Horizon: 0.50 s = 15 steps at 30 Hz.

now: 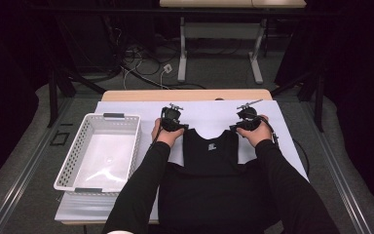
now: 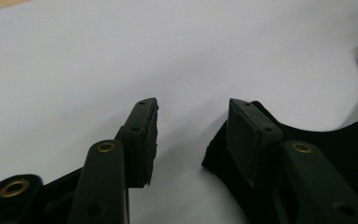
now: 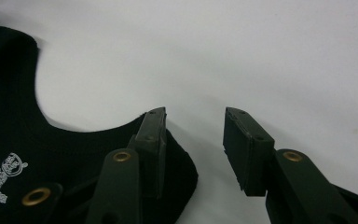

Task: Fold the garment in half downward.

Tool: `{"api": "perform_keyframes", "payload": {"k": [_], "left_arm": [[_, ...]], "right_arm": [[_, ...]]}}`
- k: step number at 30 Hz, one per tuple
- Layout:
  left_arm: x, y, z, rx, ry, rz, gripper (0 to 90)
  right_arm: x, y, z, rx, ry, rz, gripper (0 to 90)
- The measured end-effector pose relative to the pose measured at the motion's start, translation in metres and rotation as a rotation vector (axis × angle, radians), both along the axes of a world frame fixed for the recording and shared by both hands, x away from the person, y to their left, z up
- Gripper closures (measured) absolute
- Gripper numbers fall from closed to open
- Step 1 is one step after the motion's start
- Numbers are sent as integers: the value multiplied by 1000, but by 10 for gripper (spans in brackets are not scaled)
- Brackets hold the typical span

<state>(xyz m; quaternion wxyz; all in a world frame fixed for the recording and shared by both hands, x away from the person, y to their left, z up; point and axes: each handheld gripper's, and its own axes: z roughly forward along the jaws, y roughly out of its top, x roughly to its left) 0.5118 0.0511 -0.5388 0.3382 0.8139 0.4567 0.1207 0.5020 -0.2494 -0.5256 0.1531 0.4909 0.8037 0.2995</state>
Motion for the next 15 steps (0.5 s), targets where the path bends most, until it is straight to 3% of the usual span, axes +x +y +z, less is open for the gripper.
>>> {"api": "perform_keyframes", "payload": {"k": [4,10,15], "left_arm": [[-2,-2,-5,0,6,-4,574],[-3,-3,-12,-1,36,-8,629],[-4,-2,-13,-3,38,-16,648]], "right_arm": [[0,-3,-2,11,6,-1,603],[-1,-4,-8,-14,25,8,609],[-1,-2,-10,-37,24,11,614]]}}
